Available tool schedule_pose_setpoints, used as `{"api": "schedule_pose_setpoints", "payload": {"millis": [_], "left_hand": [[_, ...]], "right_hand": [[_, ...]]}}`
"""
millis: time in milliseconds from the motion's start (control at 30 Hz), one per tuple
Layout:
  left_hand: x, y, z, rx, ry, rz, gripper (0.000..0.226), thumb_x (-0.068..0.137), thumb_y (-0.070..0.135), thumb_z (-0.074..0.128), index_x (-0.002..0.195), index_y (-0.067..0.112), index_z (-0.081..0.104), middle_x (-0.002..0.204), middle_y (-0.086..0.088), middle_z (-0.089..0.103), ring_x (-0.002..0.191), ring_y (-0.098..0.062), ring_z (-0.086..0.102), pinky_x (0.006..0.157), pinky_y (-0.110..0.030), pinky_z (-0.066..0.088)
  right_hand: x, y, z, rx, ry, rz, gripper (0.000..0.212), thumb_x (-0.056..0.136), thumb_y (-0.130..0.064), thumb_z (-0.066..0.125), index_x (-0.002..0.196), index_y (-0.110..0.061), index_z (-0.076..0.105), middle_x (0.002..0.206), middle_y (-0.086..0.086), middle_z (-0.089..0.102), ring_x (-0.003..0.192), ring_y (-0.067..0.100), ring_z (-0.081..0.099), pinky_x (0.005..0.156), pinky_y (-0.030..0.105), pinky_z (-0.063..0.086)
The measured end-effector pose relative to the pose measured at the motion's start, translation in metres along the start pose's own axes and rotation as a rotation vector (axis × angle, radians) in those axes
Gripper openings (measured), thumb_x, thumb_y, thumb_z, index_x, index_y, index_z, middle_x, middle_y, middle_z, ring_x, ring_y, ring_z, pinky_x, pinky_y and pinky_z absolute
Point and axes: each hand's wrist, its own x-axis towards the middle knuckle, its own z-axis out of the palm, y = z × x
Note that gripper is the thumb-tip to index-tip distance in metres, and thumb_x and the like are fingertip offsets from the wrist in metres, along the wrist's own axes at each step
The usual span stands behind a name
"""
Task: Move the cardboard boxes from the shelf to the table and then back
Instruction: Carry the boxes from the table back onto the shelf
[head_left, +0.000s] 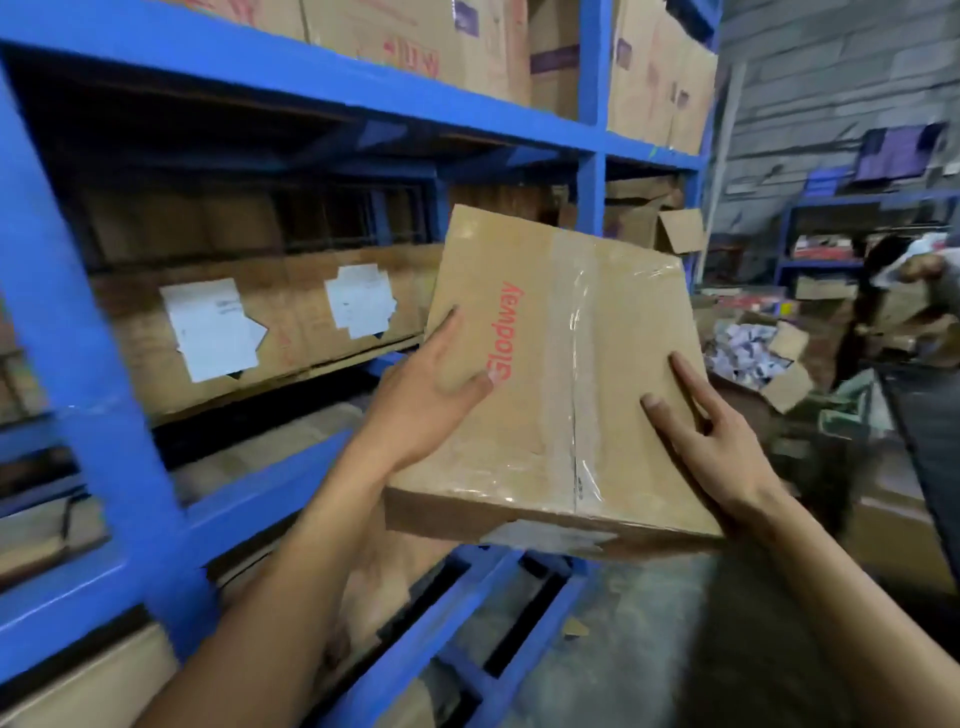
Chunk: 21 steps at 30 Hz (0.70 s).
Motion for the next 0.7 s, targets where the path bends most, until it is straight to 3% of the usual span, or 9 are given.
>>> {"api": "schedule_pose_setpoints", "payload": {"millis": [200,233,300,333,400,467,533,600,700], "left_hand": [[-0.033,-0.025,-0.055,0.011,0.235,-0.172,0.084,0.077,0.071,0.063,0.147,0.059,0.018,0.147,0.023,0.045,0.129,-0.012,0.05,0.107,-0.042,0.044],[-0.034,-0.029,-0.061,0.013,0.261,-0.2,0.084,0.077,0.071,0.062,0.147,0.058,0.017,0.146,0.023,0.046,0.128,-0.012,0.051,0.105,-0.043,0.045],[-0.035,-0.038,-0.071,0.012,0.299,-0.24,0.085,0.078,0.072,0.061,0.148,0.057,0.016,0.147,0.021,0.046,0.128,-0.014,0.051,0.104,-0.044,0.046],[-0.034,-0.041,-0.074,0.013,0.316,-0.256,0.085,0.078,0.072,0.061,0.148,0.056,0.016,0.148,0.021,0.045,0.13,-0.015,0.049,0.106,-0.043,0.045],[-0.032,-0.048,-0.081,0.04,0.345,-0.265,0.082,0.083,0.067,0.06,0.151,0.052,0.017,0.15,0.02,0.041,0.134,-0.013,0.044,0.107,-0.036,0.041],[-0.028,-0.048,-0.087,0.085,0.354,-0.282,0.077,0.089,0.061,0.057,0.154,0.046,0.017,0.153,0.015,0.038,0.131,-0.012,0.044,0.099,-0.028,0.038],[-0.023,-0.039,-0.092,0.308,0.356,-0.318,0.069,0.093,0.06,0.05,0.154,0.044,0.02,0.158,0.0,0.031,0.135,-0.022,0.042,0.099,-0.031,0.036],[-0.021,-0.021,-0.091,0.699,0.326,-0.363,0.062,0.094,0.063,0.041,0.151,0.045,0.024,0.158,-0.012,0.021,0.139,-0.036,0.033,0.106,-0.046,0.034],[-0.022,0.003,-0.074,1.038,0.176,-0.297,0.072,0.086,0.081,0.021,0.15,0.048,0.02,0.163,-0.005,0.012,0.146,-0.039,0.011,0.114,-0.059,0.016]], "right_hand": [[0.044,-0.037,0.067,0.07,-0.253,-0.085,0.072,0.074,-0.08,0.058,0.14,-0.063,0.034,0.148,-0.01,0.045,0.123,0.014,0.053,0.11,0.036,0.04],[0.051,-0.044,0.076,0.085,-0.284,-0.096,0.069,0.078,-0.076,0.06,0.141,-0.061,0.036,0.145,-0.013,0.047,0.123,0.012,0.053,0.109,0.026,0.038],[0.062,-0.058,0.093,0.084,-0.335,-0.129,0.062,0.086,-0.061,0.061,0.144,-0.051,0.041,0.137,-0.019,0.046,0.122,0.004,0.047,0.094,-0.004,0.025],[0.067,-0.064,0.1,0.092,-0.361,-0.146,0.062,0.086,-0.059,0.062,0.144,-0.048,0.042,0.134,-0.021,0.045,0.123,0.003,0.046,0.092,-0.004,0.024],[0.08,-0.069,0.114,0.134,-0.408,-0.177,0.066,0.082,-0.064,0.063,0.143,-0.049,0.043,0.137,-0.021,0.046,0.126,0.007,0.049,0.101,0.016,0.037],[0.094,-0.075,0.126,0.138,-0.449,-0.184,0.064,0.085,-0.06,0.062,0.145,-0.047,0.043,0.139,-0.019,0.046,0.124,0.005,0.047,0.098,0.024,0.037],[0.109,-0.081,0.137,0.124,-0.506,-0.176,0.063,0.087,-0.06,0.061,0.146,-0.045,0.042,0.141,-0.016,0.044,0.125,0.007,0.044,0.101,0.027,0.036],[0.125,-0.091,0.149,0.095,-0.55,-0.197,0.066,0.084,-0.066,0.06,0.145,-0.046,0.044,0.148,-0.015,0.043,0.133,0.01,0.043,0.11,0.033,0.034],[0.15,-0.11,0.167,0.075,-0.634,-0.217,0.067,0.083,-0.066,0.061,0.144,-0.043,0.046,0.145,-0.016,0.044,0.126,0.005,0.043,0.105,0.024,0.032]]}}
